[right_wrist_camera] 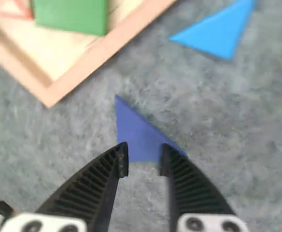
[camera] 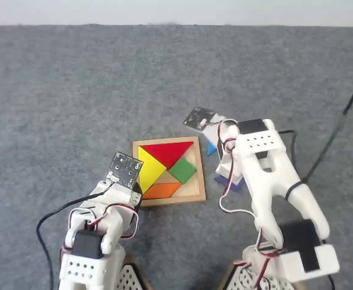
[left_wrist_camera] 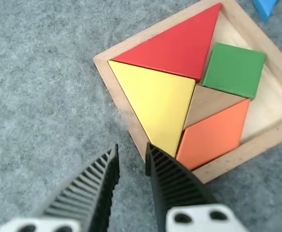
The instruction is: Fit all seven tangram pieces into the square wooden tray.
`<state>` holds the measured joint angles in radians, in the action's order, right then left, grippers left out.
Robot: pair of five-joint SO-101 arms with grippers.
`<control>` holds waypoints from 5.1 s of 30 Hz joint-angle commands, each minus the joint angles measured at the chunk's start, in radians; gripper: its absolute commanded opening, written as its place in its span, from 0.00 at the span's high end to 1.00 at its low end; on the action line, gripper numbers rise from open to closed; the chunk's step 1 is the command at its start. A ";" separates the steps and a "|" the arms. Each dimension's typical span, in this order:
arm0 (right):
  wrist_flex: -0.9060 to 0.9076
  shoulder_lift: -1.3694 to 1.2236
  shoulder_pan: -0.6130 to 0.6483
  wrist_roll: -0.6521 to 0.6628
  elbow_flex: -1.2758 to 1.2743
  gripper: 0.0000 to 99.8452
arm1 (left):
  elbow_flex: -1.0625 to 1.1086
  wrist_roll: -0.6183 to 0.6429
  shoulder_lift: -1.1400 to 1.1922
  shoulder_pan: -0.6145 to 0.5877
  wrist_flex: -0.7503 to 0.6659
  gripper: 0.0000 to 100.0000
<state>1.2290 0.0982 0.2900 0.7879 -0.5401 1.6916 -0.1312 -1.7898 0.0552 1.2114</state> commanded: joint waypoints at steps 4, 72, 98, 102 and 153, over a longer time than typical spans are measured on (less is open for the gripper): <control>0.007 -0.001 -0.007 0.187 0.009 0.74 | -0.007 0.012 0.002 0.002 0.005 0.91; -0.062 -0.613 0.059 -0.726 0.634 0.81 | -0.007 0.012 0.002 0.002 0.005 0.91; 0.166 -0.318 0.286 0.384 0.634 0.90 | -0.007 0.012 0.002 0.002 0.005 0.91; 0.177 -0.320 0.320 0.634 0.637 0.90 | -0.007 0.012 0.002 0.002 0.005 0.91; 0.196 -0.562 0.289 1.508 0.836 0.76 | -0.007 0.012 0.002 0.002 0.005 0.91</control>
<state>1.4484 -0.4849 0.5738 2.3192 0.2394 1.6916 -0.1312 -1.7898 0.0552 1.2114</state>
